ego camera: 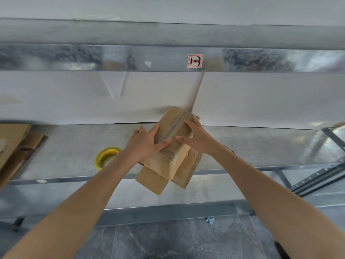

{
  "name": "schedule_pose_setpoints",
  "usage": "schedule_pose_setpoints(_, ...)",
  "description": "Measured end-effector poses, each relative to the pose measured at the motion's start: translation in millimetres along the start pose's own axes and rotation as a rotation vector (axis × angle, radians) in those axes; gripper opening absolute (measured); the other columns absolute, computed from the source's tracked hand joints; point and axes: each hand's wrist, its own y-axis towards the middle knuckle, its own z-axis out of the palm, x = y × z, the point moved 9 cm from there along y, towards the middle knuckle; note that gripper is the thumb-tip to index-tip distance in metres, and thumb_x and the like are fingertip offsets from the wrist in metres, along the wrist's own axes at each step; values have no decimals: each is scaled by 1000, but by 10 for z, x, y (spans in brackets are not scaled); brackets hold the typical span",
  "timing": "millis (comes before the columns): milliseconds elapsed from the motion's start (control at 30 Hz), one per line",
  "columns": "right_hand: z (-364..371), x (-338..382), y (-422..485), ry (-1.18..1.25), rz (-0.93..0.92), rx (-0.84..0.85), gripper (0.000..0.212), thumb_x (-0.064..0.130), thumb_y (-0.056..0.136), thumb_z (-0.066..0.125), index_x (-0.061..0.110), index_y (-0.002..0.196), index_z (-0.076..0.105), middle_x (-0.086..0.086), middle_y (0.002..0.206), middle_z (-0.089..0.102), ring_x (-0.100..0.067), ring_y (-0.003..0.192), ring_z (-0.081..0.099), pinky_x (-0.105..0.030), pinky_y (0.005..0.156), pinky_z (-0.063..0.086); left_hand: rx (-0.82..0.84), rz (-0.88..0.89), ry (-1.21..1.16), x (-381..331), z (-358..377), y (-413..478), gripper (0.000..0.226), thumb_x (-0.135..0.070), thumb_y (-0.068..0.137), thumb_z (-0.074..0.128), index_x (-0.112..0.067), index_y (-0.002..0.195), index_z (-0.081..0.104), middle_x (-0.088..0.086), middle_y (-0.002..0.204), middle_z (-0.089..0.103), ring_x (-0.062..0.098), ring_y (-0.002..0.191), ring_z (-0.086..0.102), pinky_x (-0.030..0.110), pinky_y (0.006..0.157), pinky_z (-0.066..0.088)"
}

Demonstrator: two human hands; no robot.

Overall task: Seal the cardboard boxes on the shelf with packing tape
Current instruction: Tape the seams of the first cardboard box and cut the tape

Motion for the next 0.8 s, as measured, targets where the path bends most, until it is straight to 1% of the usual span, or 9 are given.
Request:
schedule_pose_setpoints(100, -57, -35, 25, -21, 13, -50, 83, 56, 81, 63, 18, 146, 27, 7, 157, 6, -19, 137, 31, -38, 109, 32, 59, 3, -125, -68, 135, -36, 86, -78, 78, 38, -40, 149, 9, 12, 125, 37, 32, 115, 45, 38, 89, 41)
schedule_pose_setpoints(267, -65, -82, 35, -19, 3, -42, 86, 59, 76, 66, 21, 144, 29, 8, 158, 6, -17, 138, 29, -40, 110, 31, 80, -7, -237, -110, 293, -96, 89, -80, 75, 40, -41, 148, 6, 1, 114, 31, 21, 96, 50, 29, 72, 39)
schedule_pose_setpoints(333, -67, -84, 41, -14, -5, -32, 86, 58, 75, 68, 20, 143, 30, 8, 157, 7, -18, 137, 29, -40, 110, 32, 92, 3, -284, -81, 294, -71, 84, -75, 79, 41, -41, 148, 8, 2, 116, 36, 20, 95, 51, 29, 74, 41)
schedule_pose_setpoints(433, -66, -69, 57, -28, -8, -13, 86, 57, 75, 69, 20, 143, 29, 7, 157, 7, -20, 137, 30, -42, 110, 32, 102, 40, -353, -46, 277, -18, 72, -65, 88, 40, -38, 149, 12, 7, 126, 45, 21, 104, 52, 30, 85, 43)
schedule_pose_setpoints(533, -53, -53, 65, -34, -16, -3, 87, 56, 75, 69, 19, 143, 29, 7, 157, 6, -20, 136, 30, -42, 109, 32, 89, 64, -357, -65, 252, -7, 67, -59, 92, 37, -36, 150, 12, 8, 128, 42, 18, 104, 48, 28, 86, 38)
schedule_pose_setpoints(600, -43, -56, 68, -36, -14, 5, 87, 57, 75, 68, 20, 143, 28, 8, 156, 6, -20, 136, 31, -42, 109, 33, 36, 87, -305, -101, 169, 16, 65, -56, 94, 36, -33, 150, 13, 10, 138, 34, 24, 118, 43, 34, 95, 38)
schedule_pose_setpoints(667, -37, -74, 75, -36, -2, 16, 88, 58, 75, 68, 21, 144, 26, 9, 157, 4, -21, 136, 30, -43, 109, 34, -86, 112, -131, -147, -23, 51, 64, -53, 96, 35, -29, 151, 13, 9, 153, 18, 31, 136, 25, 44, 107, 29)
schedule_pose_setpoints(733, -34, -93, 78, -32, 10, 27, 89, 58, 75, 68, 23, 144, 25, 9, 158, 1, -21, 138, 28, -43, 109, 33, -240, 136, 24, -212, -271, 72, 64, -49, 97, 36, -25, 151, 12, 9, 159, 4, 31, 142, 13, 47, 112, 19)
schedule_pose_setpoints(800, -29, -99, 79, -29, 17, 34, 90, 58, 75, 68, 23, 145, 24, 10, 158, 0, -21, 139, 27, -43, 110, 32, -384, 173, 111, -299, -479, 59, 64, -44, 98, 39, -22, 152, 14, 12, 159, 2, 32, 143, 10, 47, 113, 16)
